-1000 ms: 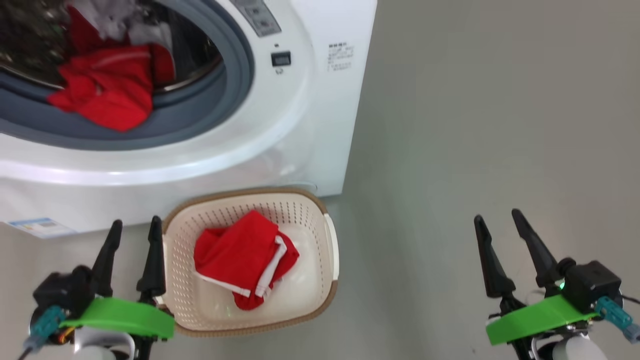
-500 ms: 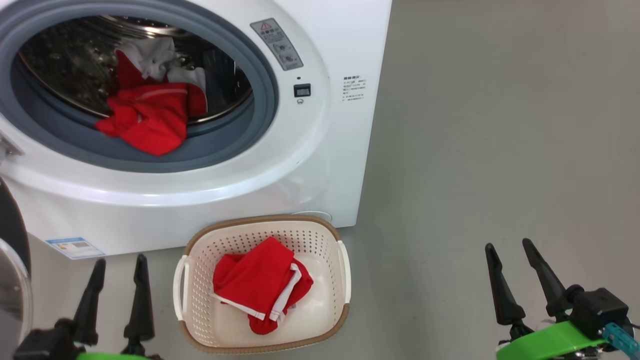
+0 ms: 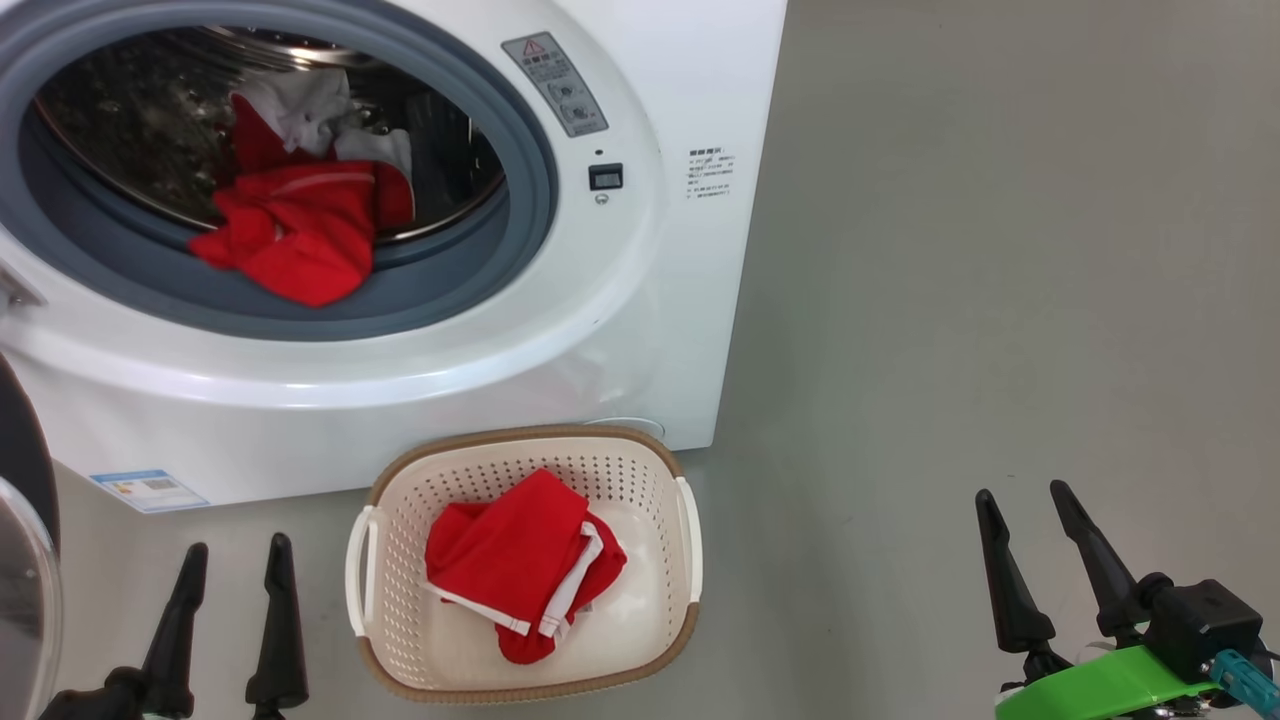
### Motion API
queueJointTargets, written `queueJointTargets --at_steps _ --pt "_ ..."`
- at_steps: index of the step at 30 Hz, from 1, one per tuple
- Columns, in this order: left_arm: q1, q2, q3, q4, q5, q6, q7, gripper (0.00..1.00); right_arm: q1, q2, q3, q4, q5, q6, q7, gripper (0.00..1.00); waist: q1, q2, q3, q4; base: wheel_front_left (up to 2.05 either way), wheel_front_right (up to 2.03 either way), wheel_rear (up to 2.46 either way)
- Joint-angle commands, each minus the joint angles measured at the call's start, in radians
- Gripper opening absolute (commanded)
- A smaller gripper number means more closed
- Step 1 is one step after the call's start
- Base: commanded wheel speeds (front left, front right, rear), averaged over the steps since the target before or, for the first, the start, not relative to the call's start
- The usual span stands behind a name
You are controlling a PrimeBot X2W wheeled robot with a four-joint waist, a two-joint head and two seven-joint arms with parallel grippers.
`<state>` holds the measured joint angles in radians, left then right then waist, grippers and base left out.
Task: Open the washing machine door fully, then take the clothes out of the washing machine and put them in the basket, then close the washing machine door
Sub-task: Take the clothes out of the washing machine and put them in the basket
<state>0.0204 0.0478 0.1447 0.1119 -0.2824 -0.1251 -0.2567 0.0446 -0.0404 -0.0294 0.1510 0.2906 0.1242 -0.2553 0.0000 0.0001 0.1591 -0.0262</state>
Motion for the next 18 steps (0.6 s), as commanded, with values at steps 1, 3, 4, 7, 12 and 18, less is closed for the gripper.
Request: queueJointTargets --at_steps 1,3,4,7,12,18 --pt "-0.023 0.006 0.035 -0.025 0.008 -0.006 -0.005 1.00 -0.009 -0.010 0.019 -0.023 0.000 0.007 -0.006 1.00 0.0000 -0.0001 0.003 -0.001 0.00 0.00 0.00" --pt "-0.028 0.005 0.034 -0.026 0.010 -0.006 -0.005 1.00 -0.013 -0.010 0.019 -0.024 0.001 0.007 -0.006 1.00 0.0000 -0.0001 0.007 -0.002 0.00 0.00 0.00" --pt "-0.029 0.005 0.031 -0.025 0.011 -0.006 -0.005 1.00 -0.014 -0.010 0.019 -0.024 0.001 0.007 -0.006 1.00 0.0000 -0.0001 0.009 -0.003 0.00 0.00 0.00" --pt "-0.040 0.005 0.016 -0.005 0.014 -0.006 -0.005 1.00 -0.019 -0.010 0.019 -0.024 0.003 0.007 -0.006 1.00 0.0000 -0.0001 0.017 -0.003 0.00 0.00 0.00" --pt "-0.116 0.017 -0.020 0.070 0.024 -0.006 -0.005 1.00 -0.046 -0.010 0.024 -0.026 0.009 0.007 -0.006 1.00 0.0000 -0.0001 0.060 -0.005 0.00 0.00 0.00" --pt "-0.226 0.050 -0.044 0.130 0.029 -0.006 -0.005 1.00 -0.077 -0.010 0.033 -0.035 0.013 0.007 -0.006 1.00 0.0000 -0.0001 0.114 -0.016 0.00 0.00 0.00"
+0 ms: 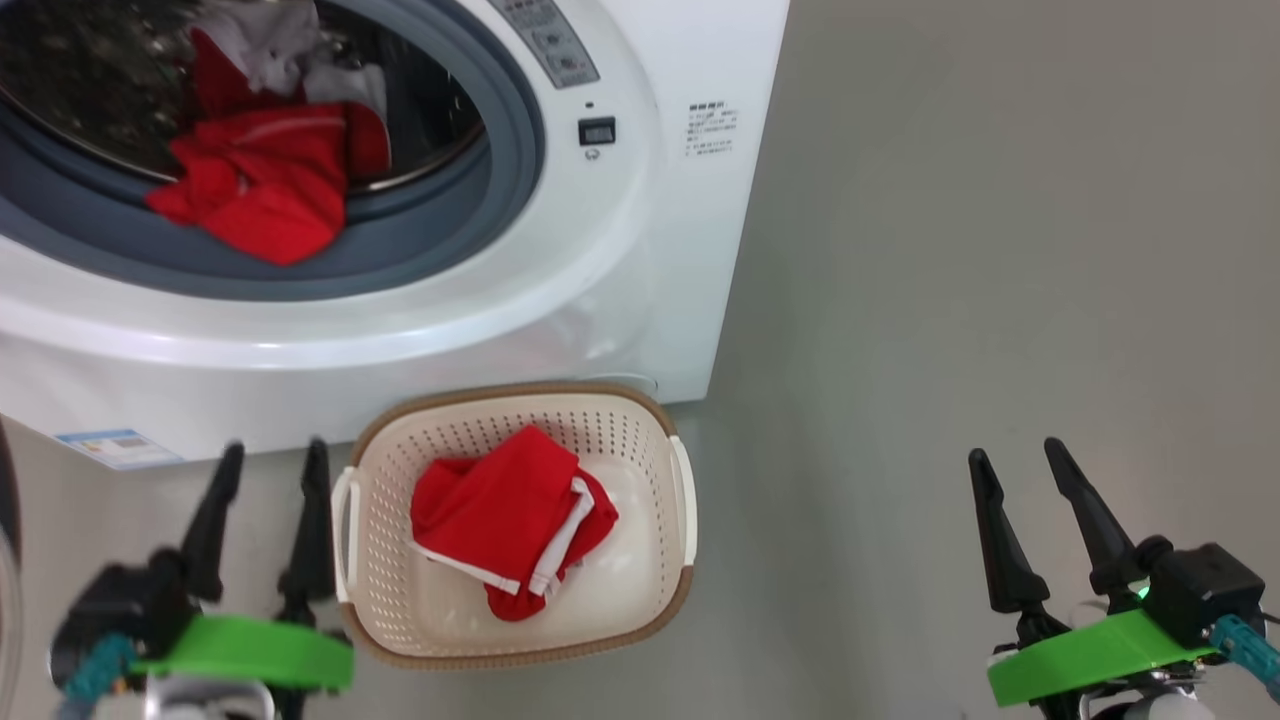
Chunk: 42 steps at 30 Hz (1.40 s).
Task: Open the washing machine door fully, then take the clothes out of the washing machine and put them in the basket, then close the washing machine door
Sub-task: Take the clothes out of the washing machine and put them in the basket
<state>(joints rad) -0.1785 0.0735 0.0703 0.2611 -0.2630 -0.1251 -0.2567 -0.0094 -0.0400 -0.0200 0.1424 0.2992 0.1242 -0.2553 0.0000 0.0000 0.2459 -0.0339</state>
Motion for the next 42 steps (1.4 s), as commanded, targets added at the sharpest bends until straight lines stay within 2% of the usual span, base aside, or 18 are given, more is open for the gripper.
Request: queueJointTargets --at_steps 1,15,24,36,42 --pt "-0.053 0.032 0.027 -0.007 0.012 -0.006 -0.005 1.00 -0.028 -0.010 0.026 -0.027 0.004 0.007 -0.006 1.00 0.0000 0.0000 0.039 -0.012 0.00 0.00 0.00" --pt "-0.453 0.144 0.067 0.253 0.068 -0.006 -0.005 1.00 -0.119 -0.010 0.059 -0.051 0.056 0.007 -0.006 1.00 0.0000 0.0000 0.207 -0.105 0.00 0.00 0.00" --pt "-0.639 0.208 0.103 0.434 0.122 0.004 -0.005 1.00 -0.147 -0.010 0.087 -0.061 0.087 0.007 -0.006 1.00 0.0000 0.0000 0.269 -0.159 0.00 0.00 0.00" --pt "-0.880 0.310 0.125 0.688 0.154 0.051 -0.005 1.00 -0.186 -0.010 0.122 -0.073 0.115 0.007 -0.006 1.00 0.0000 0.0000 0.348 -0.207 0.00 0.00 0.00" --pt "-0.956 0.353 0.110 0.795 0.171 0.058 -0.005 1.00 -0.197 -0.010 0.134 -0.078 0.124 0.007 -0.006 1.00 0.0000 0.0000 0.370 -0.234 0.00 0.00 0.00"
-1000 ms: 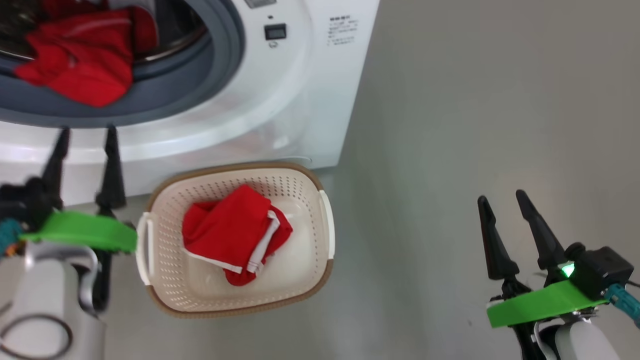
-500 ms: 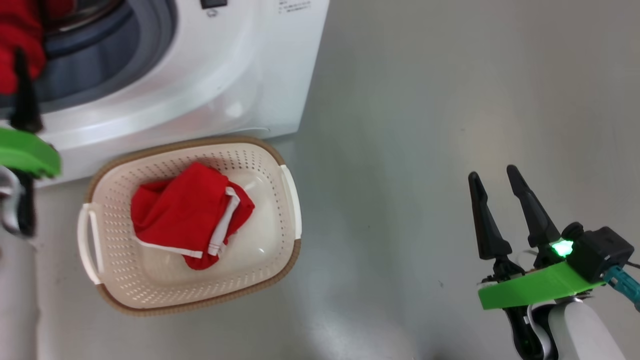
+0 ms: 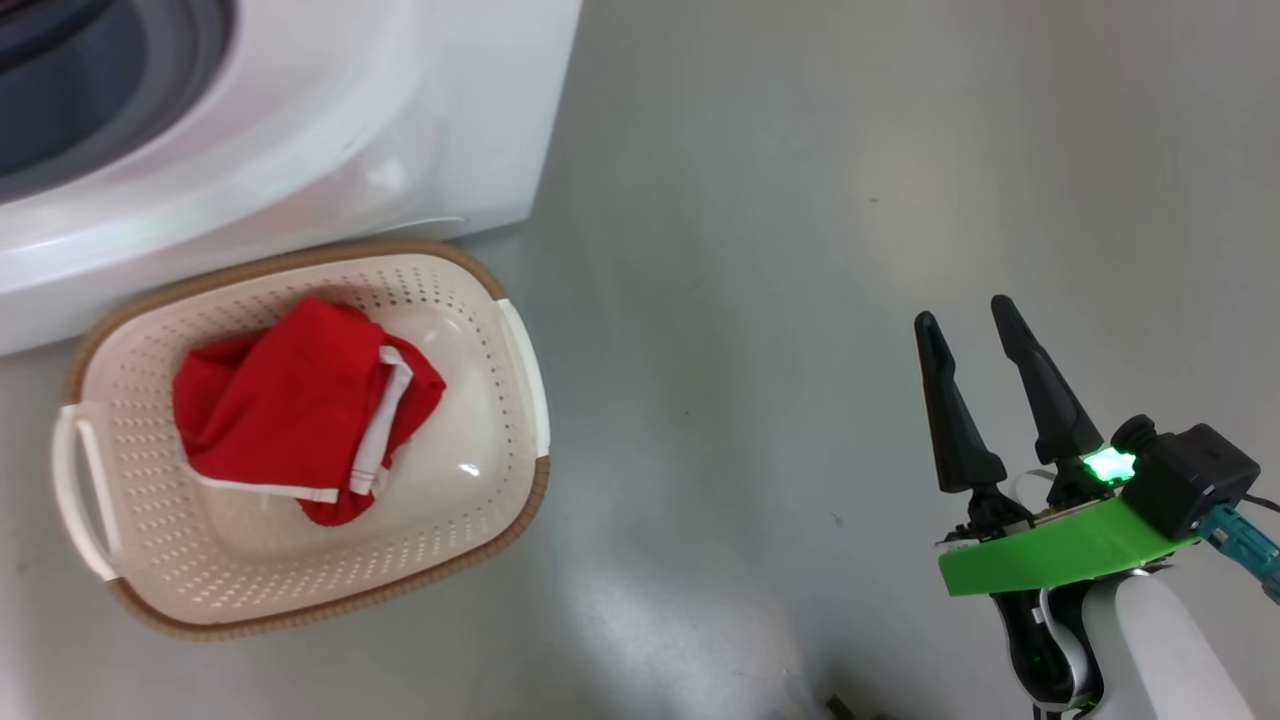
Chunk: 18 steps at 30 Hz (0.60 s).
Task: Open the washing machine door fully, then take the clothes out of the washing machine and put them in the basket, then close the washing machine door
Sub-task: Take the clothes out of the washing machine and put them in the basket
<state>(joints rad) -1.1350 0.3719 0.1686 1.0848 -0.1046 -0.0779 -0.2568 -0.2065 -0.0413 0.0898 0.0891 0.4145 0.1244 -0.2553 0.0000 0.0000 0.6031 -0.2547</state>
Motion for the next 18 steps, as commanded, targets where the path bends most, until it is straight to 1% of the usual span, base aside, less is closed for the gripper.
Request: queueJointTargets --at_steps 1,11,12,14,15,16,18 --pt "-0.029 0.069 0.006 0.010 0.017 0.016 -0.005 1.00 -0.003 -0.009 0.023 -0.028 0.012 0.006 -0.006 1.00 0.0000 0.0000 0.019 -0.019 0.00 0.00 0.00" --pt "-0.108 0.112 -0.041 0.144 0.049 0.024 -0.005 1.00 -0.008 -0.009 0.032 -0.030 0.023 0.006 -0.006 1.00 0.0000 0.0000 0.033 -0.038 0.00 0.00 0.00" --pt "-0.110 0.115 -0.043 0.153 0.049 0.024 -0.005 0.99 -0.009 -0.009 0.033 -0.030 0.024 0.006 -0.006 1.00 0.0000 0.0000 0.033 -0.039 0.00 0.00 0.00" --pt "-0.113 0.118 -0.048 0.164 0.048 0.024 -0.005 0.39 -0.009 -0.009 0.034 -0.030 0.026 0.006 -0.006 1.00 0.0000 0.0000 0.031 -0.039 0.00 0.00 0.00" --pt "-0.113 0.118 -0.051 0.170 0.048 0.023 -0.005 0.15 -0.009 -0.009 0.034 -0.030 0.026 0.006 -0.006 1.00 0.0000 0.0000 0.030 -0.039 0.00 0.00 0.00" --pt "-0.112 0.119 -0.054 0.174 0.049 0.022 -0.005 0.00 -0.009 -0.009 0.034 -0.031 0.026 0.006 -0.006 1.00 0.0000 0.0000 0.029 -0.038 0.00 0.00 0.00" --pt "-0.112 0.116 -0.056 0.181 0.045 0.020 -0.005 0.00 -0.010 -0.009 0.033 -0.030 0.025 0.006 -0.006 1.00 0.0000 0.0000 0.027 -0.035 0.00 0.00 0.00"
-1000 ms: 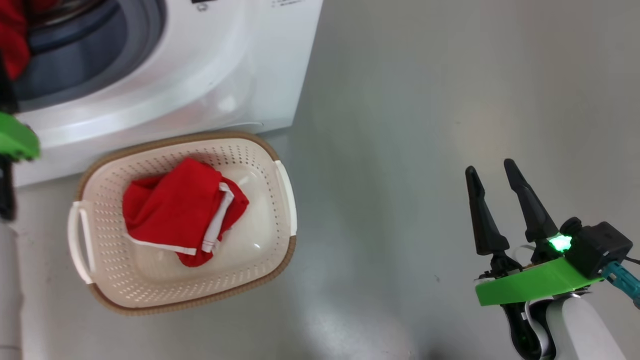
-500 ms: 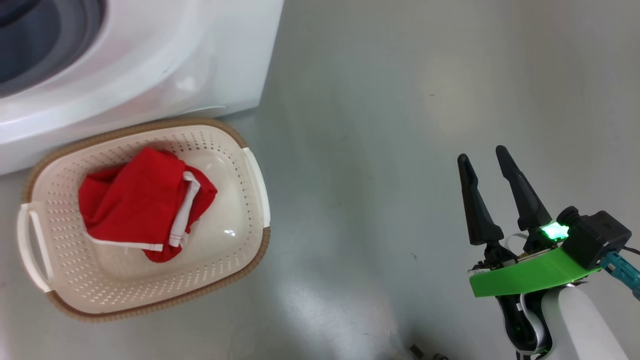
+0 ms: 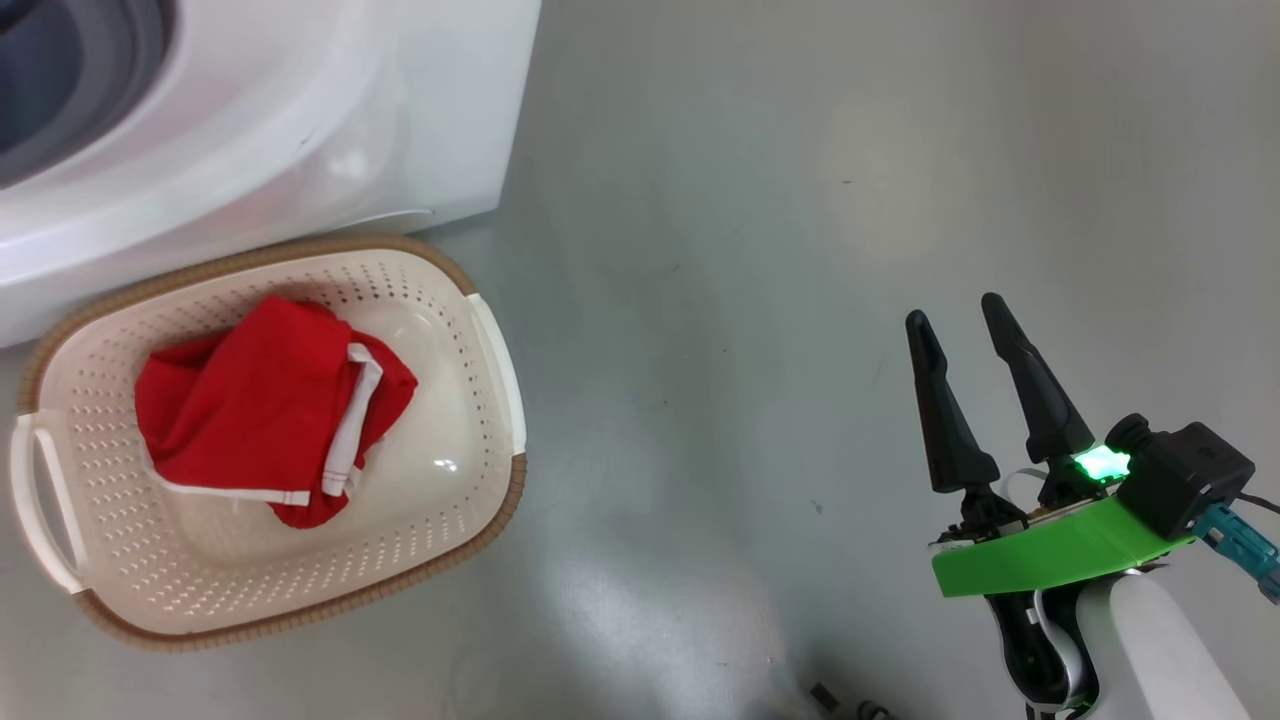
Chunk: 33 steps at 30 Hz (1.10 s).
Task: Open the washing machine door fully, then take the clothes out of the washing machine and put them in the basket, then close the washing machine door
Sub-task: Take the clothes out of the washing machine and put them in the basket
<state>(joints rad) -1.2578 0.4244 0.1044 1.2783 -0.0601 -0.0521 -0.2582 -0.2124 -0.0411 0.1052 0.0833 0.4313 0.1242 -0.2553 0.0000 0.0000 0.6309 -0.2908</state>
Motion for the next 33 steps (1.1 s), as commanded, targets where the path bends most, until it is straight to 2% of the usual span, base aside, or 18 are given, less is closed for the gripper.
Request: queueJointTargets --at_steps 1,21,25,33 --pt "0.012 0.061 0.006 -0.010 -0.001 -0.006 -0.003 0.00 -0.005 -0.009 0.016 -0.024 0.007 0.007 -0.006 1.00 0.0000 0.0000 -0.002 0.003 0.00 0.00 0.00" --pt "0.097 -0.017 0.010 -0.151 -0.062 -0.043 -0.004 0.00 -0.001 -0.009 0.006 -0.008 -0.007 0.007 -0.006 1.00 0.0000 0.0000 -0.072 0.036 0.00 0.00 0.00" --pt "0.141 -0.040 0.039 -0.232 -0.097 -0.054 -0.004 0.00 0.009 -0.009 0.001 0.000 -0.009 0.007 -0.006 1.00 0.0000 0.0000 -0.097 0.044 0.00 0.00 0.00" --pt "0.300 -0.108 0.108 -0.499 -0.132 -0.072 -0.004 0.00 0.032 -0.009 -0.013 0.014 -0.019 0.007 -0.006 1.00 0.0000 0.0000 -0.159 0.069 0.00 0.00 0.00"
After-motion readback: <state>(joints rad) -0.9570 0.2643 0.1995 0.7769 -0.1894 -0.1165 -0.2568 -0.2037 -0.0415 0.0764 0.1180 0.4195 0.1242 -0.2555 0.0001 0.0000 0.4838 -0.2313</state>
